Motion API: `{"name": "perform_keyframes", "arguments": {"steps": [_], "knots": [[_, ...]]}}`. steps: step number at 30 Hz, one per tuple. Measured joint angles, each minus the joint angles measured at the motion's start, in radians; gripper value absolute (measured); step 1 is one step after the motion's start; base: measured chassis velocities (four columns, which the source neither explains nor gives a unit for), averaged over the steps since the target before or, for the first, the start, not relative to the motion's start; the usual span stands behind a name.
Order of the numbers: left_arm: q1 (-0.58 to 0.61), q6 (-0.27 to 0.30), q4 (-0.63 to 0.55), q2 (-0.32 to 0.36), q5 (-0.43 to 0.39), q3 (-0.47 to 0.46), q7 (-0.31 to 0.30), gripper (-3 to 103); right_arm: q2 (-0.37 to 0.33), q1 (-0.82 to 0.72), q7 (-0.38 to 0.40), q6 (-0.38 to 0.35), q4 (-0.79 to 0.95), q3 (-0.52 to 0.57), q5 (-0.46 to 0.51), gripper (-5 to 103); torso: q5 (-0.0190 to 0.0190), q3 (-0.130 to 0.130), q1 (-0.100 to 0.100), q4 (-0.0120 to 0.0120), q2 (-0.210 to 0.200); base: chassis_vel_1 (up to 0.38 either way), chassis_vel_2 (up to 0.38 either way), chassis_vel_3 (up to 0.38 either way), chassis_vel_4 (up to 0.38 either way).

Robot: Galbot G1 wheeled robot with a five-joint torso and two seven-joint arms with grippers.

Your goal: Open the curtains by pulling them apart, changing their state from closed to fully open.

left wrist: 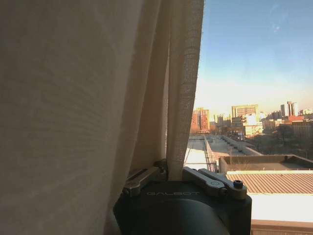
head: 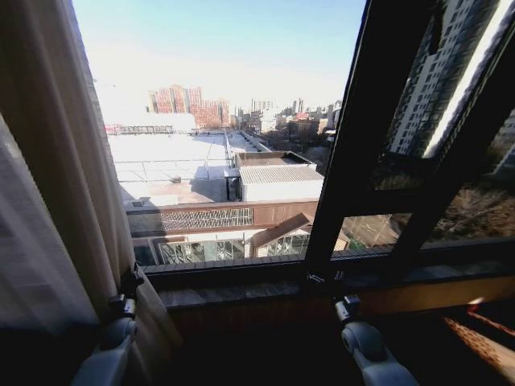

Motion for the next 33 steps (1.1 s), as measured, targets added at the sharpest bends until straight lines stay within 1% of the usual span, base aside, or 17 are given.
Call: {"name": "perform_keyframes", "arguments": {"steps": [4, 6, 7, 8, 10, 12, 13, 14, 17, 18, 20, 23, 28, 33], "knots": [[-0.002, 0.0, 0.013, 0.011, -0.001, -0.007, -0.011, 0, 0.0, 0.0, 0.0, 0.0, 0.0, 0.0, 0.0, 100, 0.0, 0.0, 0.0, -0.0001, 0.0, 0.0, 0.0, 0.0, 0.0], [-0.003, -0.005, 0.035, 0.033, -0.002, -0.014, -0.031, 0, 0.0, 0.0, 0.0, 0.0, 0.0, 0.0, 0.0, 100, 0.0003, 0.0, 0.0, -0.0003, 0.0, 0.0, 0.0, 0.0, 0.0], [-0.003, -0.016, 0.053, 0.05, -0.002, -0.02, -0.045, 0, 0.0, 0.0, 0.0, 0.0, 0.0, 0.0, 0.0, 100, 0.0002, 0.0, 0.0, -0.0004, 0.0, 0.0, 0.0, 0.0, 0.0], [-0.003, -0.016, 0.053, 0.05, -0.002, -0.02, -0.045, 0, 0.0, 0.0, 0.0, 0.0, 0.0, 0.0, 0.0, 100, 0.0002, 0.0, 0.0, -0.0004, 0.0, 0.0, 0.0, 0.0, 0.0], [0.0, -0.036, 0.093, 0.094, -0.003, -0.042, -0.066, 0, 0.0, 0.0, 0.0, 0.0, 0.0, 0.0, 0.0, 100, 0.0, 0.0, 0.0, -0.0004, 0.0, 0.0, 0.0, 0.0, 0.0], [-0.004, -0.044, 0.143, 0.15, -0.021, -0.079, -0.082, 0, 0.0, 0.0, 0.0, 0.0, 0.0, 0.0, 0.0, 100, -0.0006, 0.0, 0.0, 0.0003, 0.0, 0.0, 0.0, 0.0, 0.0], [-0.004, -0.044, 0.143, 0.15, -0.021, -0.079, -0.082, 0, 0.0, 0.0, 0.0, 0.0, 0.0, 0.0, 0.0, 100, -0.0006, 0.0, 0.0, 0.0003, 0.0, 0.0, 0.0, 0.0, 0.0], [-0.018, -0.044, 0.189, 0.193, -0.039, -0.107, -0.099, 0, 0.0, 0.0, 0.0, 0.0, 0.0, 0.0, 0.0, 100, -0.0008, 0.0, 0.0, 0.0004, 0.0, 0.0, 0.0, 0.0, 0.0], [-0.06, -0.041, 0.294, 0.265, -0.053, -0.154, -0.117, 0, 0.0, 0.0, 0.0, 0.0, 0.0, 0.0, 0.0, 100, -0.0008, 0.0, 0.0, 0.0005, 0.0, 0.0, 0.0, 0.0, 0.0], [-0.06, -0.041, 0.294, 0.265, -0.053, -0.154, -0.117, 0, 0.0, 0.0, 0.0, 0.0, 0.0, 0.0, 0.0, 100, -0.0008, 0.0, 0.0, 0.0005, 0.0, 0.0, 0.0, 0.0, 0.0], [-0.115, -0.04, 0.385, 0.318, -0.056, -0.182, -0.133, 0, 0.0, 0.0, 0.0, 0.0, 0.0, 0.0, 0.0, 100, -0.0004, 0.0, 0.0, 0.0003, 0.0, 0.0, 0.0, 0.0, 0.0], [-0.15, -0.039, 0.444, 0.356, -0.057, -0.196, -0.147, 0, 0.0, 0.0, 0.0, 0.0, 0.0, 0.0, 0.0, 100, -0.0003, 0.0, 0.0, 0.0001, 0.0, 0.0, 0.0, 0.0, 0.0], [-0.153, -0.039, 0.452, 0.363, -0.057, -0.199, -0.15, 0, 0.0, 0.0, 0.0, 0.0, 0.0, 0.0, 0.0, 100, -0.0003, 0.0, 0.0, 0.0002, 0.0, 0.0, 0.0, 0.0, 0.0], [-0.152, -0.039, 0.434, 0.331, -0.055, -0.194, -0.152, 0, 0.0, 0.0, 0.0, 0.0, 0.0, 0.0, 0.0, 100, -0.0001, 0.0, 0.0, 0.0, 0.0, 0.0, 0.0, 0.0, 0.0]]}}
